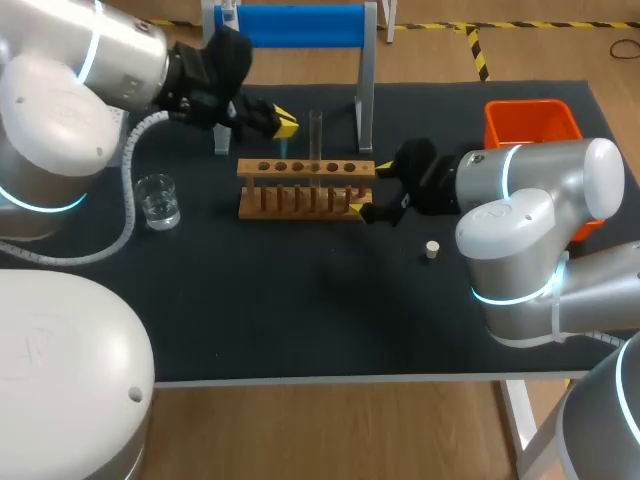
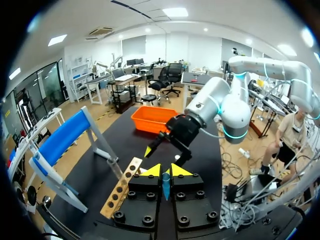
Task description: Invert the test tube, pick up the pipette, mount the tip to pipette, aspirate from beaker and dispense into the tube, eject the tip, return the pipette, and cap with the stopper.
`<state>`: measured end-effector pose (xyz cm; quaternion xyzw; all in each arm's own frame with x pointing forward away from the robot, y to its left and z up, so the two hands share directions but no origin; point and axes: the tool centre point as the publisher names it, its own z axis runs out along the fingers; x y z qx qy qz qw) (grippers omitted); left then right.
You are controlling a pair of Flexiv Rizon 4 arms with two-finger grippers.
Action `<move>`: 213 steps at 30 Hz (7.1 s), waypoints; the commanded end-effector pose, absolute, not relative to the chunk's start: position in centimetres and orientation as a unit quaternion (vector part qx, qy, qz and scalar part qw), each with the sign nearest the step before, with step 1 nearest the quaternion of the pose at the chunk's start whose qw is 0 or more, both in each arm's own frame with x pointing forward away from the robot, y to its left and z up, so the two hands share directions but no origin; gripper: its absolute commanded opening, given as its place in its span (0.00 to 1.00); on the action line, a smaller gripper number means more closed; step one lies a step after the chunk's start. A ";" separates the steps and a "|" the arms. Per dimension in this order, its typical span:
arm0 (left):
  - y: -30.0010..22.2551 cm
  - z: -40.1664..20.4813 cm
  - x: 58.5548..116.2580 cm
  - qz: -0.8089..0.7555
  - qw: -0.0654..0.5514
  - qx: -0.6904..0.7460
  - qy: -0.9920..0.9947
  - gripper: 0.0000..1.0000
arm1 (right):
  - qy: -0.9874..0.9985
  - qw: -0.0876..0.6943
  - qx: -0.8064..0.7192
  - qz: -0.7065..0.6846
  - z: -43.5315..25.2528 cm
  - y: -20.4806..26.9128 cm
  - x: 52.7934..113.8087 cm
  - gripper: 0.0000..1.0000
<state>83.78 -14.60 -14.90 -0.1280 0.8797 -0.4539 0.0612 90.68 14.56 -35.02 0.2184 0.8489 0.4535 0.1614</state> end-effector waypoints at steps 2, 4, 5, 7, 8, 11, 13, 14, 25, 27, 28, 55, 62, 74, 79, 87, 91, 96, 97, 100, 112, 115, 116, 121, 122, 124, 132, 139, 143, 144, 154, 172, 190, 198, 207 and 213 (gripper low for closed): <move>-16.7 -15.5 83.7 -0.466 0.055 -0.120 0.875 0.00 | 0.849 0.162 0.218 0.454 -35.0 14.6 90.6 1.00; -17.4 -15.5 83.6 -0.470 0.052 -0.117 0.873 0.00 | 0.849 0.162 0.218 0.454 -35.0 14.6 90.6 1.00; -17.6 -15.6 83.5 -0.473 0.051 -0.118 0.872 0.00 | 0.849 0.162 0.218 0.454 -35.0 14.6 90.6 1.00; -18.0 -15.6 83.5 -0.480 0.048 -0.117 0.868 0.00 | 0.849 0.162 0.218 0.454 -35.0 14.6 90.6 1.00; -18.2 -15.5 83.5 -0.482 0.050 -0.118 0.867 0.00 | 0.849 0.162 0.218 0.454 -35.0 14.6 90.6 1.00; -18.5 -15.5 83.6 -0.489 0.050 -0.119 0.863 0.00 | 0.849 0.162 0.218 0.454 -35.0 14.6 90.6 1.00; -18.7 -15.4 83.6 -0.491 0.050 -0.118 0.862 0.00 | 0.849 0.162 0.218 0.454 -35.0 14.6 90.6 1.00; -18.7 -15.4 83.6 -0.491 0.051 -0.117 0.862 0.00 | 0.849 0.162 0.218 0.454 -35.0 14.6 90.6 1.00; -18.9 -15.3 83.6 -0.487 0.050 -0.116 0.864 0.00 | 0.849 0.162 0.218 0.454 -35.0 14.6 90.6 1.00; -18.9 -15.3 83.6 -0.487 0.050 -0.116 0.864 0.00 | 0.849 0.162 0.218 0.454 -35.0 14.6 90.6 1.00; -18.9 -15.3 83.6 -0.487 0.050 -0.116 0.864 0.00 | 0.848 0.163 0.216 0.455 -34.9 14.3 90.5 1.00; -18.9 -15.3 83.6 -0.487 0.050 -0.116 0.864 0.00 | 0.777 0.104 0.075 0.616 -24.1 6.3 81.4 1.00; -18.9 -15.3 83.6 -0.487 0.050 -0.116 0.864 0.00 | 0.758 0.073 0.036 0.648 -22.2 6.8 80.1 1.00; -18.9 -15.3 83.6 -0.487 0.050 -0.116 0.864 0.00 | 0.737 0.027 -0.001 0.675 -20.1 9.2 79.6 1.00; -18.9 -15.3 83.6 -0.487 0.050 -0.116 0.864 0.00 | 0.736 0.016 -0.008 0.676 -19.7 10.5 79.5 1.00; -18.9 -15.3 83.6 -0.487 0.050 -0.116 0.864 0.00 | 0.734 -0.001 -0.016 0.679 -19.3 12.8 79.3 0.91; -18.9 -15.3 83.6 -0.487 0.050 -0.116 0.864 0.00 | 0.734 -0.006 -0.017 0.678 -19.4 13.9 79.3 0.87; -18.9 -15.3 83.6 -0.487 0.050 -0.116 0.864 0.00 | 0.733 -0.012 -0.020 0.680 -19.3 15.3 79.6 0.83; -18.9 -15.3 83.6 -0.487 0.050 -0.116 0.864 0.00 | 0.733 -0.012 -0.020 0.680 -19.2 15.4 79.7 0.82; -18.9 -15.3 83.6 -0.487 0.050 -0.116 0.864 0.00 | 0.732 -0.012 -0.021 0.681 -19.1 16.0 79.9 0.80; -18.9 -15.3 83.6 -0.487 0.050 -0.116 0.864 0.00 | 0.725 -0.020 -0.024 0.688 -19.0 18.5 81.4 0.71; -18.9 -15.3 83.6 -0.487 0.050 -0.116 0.864 0.00 | 0.723 -0.023 -0.026 0.690 -18.9 19.0 81.7 0.69; -18.9 -15.3 83.6 -0.487 0.050 -0.116 0.864 0.00 | 0.723 -0.024 -0.026 0.690 -18.9 19.1 81.8 0.69; -18.9 -15.3 83.6 -0.487 0.050 -0.116 0.864 0.00 | 0.721 -0.028 -0.028 0.692 -19.1 20.1 82.4 0.63; -18.9 -15.3 83.6 -0.487 0.050 -0.116 0.864 0.00 | 0.721 -0.028 -0.028 0.692 -19.1 20.3 82.5 0.62; -18.9 -15.3 83.6 -0.487 0.050 -0.116 0.864 0.00 | 0.721 -0.030 -0.029 0.692 -19.1 20.5 82.6 0.62; -18.9 -15.3 83.6 -0.487 0.050 -0.116 0.864 0.00 | 0.718 -0.032 -0.029 0.694 -19.3 21.5 83.3 0.60; -18.9 -15.3 83.6 -0.487 0.050 -0.116 0.864 0.00 | 0.716 -0.035 -0.026 0.697 -19.4 22.1 83.8 0.58; -18.9 -15.3 83.6 -0.487 0.050 -0.116 0.864 0.00 | 0.712 -0.038 -0.026 0.700 -19.3 22.4 83.7 0.56; -18.9 -15.3 83.6 -0.487 0.050 -0.116 0.864 0.00 | 0.712 -0.038 -0.026 0.701 -19.3 22.5 83.7 0.56; -18.9 -15.3 83.6 -0.487 0.050 -0.116 0.864 0.00 | 0.709 -0.045 -0.030 0.703 -19.3 23.2 83.3 0.49; -18.9 -15.3 83.6 -0.487 0.050 -0.116 0.864 0.00 | 0.709 -0.046 -0.036 0.703 -18.9 23.5 82.7 0.40; -18.9 -15.3 83.6 -0.487 0.050 -0.116 0.864 0.00 | 0.708 -0.047 -0.037 0.704 -18.9 23.3 82.4 0.00; -18.9 -15.3 83.6 -0.487 0.050 -0.116 0.864 1.00 | 0.707 -0.047 -0.037 0.705 -19.0 22.7 82.1 0.00; -18.9 -15.3 83.6 -0.487 0.050 -0.116 0.864 1.00 | 0.710 -0.049 -0.031 0.702 -19.8 19.8 80.5 0.00; -18.9 -15.3 83.6 -0.487 0.050 -0.116 0.864 1.00 | 0.713 -0.053 -0.028 0.699 -20.7 16.2 78.9 0.00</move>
